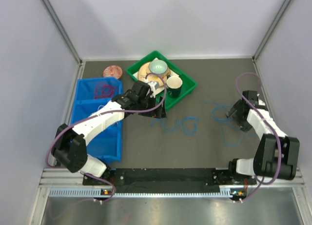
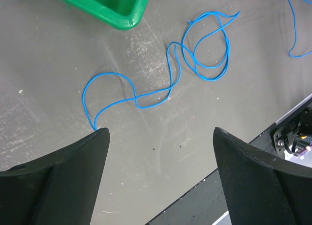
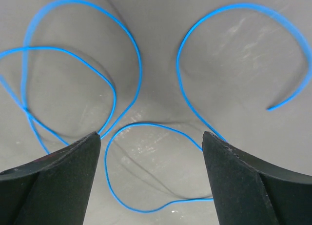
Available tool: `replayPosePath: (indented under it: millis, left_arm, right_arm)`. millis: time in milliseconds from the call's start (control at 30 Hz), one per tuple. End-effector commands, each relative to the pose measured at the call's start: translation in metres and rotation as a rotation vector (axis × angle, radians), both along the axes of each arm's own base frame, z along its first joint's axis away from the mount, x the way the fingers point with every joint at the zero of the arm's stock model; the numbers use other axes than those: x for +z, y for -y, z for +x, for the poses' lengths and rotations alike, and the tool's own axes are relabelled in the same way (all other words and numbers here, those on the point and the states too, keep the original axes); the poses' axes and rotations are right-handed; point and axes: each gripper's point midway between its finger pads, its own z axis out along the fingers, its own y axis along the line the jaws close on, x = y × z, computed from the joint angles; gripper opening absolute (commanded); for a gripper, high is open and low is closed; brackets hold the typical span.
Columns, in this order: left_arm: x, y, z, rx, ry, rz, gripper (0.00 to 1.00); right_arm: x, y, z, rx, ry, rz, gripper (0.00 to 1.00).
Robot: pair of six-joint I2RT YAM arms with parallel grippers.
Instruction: Untangle the cables
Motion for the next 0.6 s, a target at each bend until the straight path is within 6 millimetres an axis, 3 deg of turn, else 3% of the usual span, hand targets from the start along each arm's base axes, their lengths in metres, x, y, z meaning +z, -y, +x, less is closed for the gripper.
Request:
replayPosePath:
  millis: [0,167,267,300,467,533,567]
  left_arm:
    - [0.018,0.005,0.004,-0.001,0.05,-0.051,0.91]
    - [0.011,0.001,0.004,0.006,0.046,-0.033,0.92]
    - [0.002,0.0,0.002,0.01,0.017,-0.014,0.91]
    - [0.0,0.0,0.001,0.007,0.005,-0.007,0.91]
    - [0.007,-0.004,0.002,0.018,0.032,0.004,0.91]
    - [0.01,-0.006,0.003,0.02,0.043,0.002,0.91]
    - [0.012,-0.006,0.003,0.021,0.047,0.0,0.91]
  right_arm:
    - [-0.009,-0.009,0.015,-0.03,0.03,0.085,0.81]
    - [-0.019,-0.017,0.024,-0.006,0.033,0.074,0.75]
    - [-0.026,-0.036,0.032,0.032,0.02,0.116,0.64]
    - [-0.03,-0.042,0.033,0.041,0.018,0.14,0.53]
    - [-0.037,-0.066,0.042,0.09,0.028,0.174,0.25]
    - [-0.035,-0.07,0.045,0.106,0.032,0.18,0.0]
    - [-0.033,-0.081,0.045,0.144,0.036,0.183,0.0]
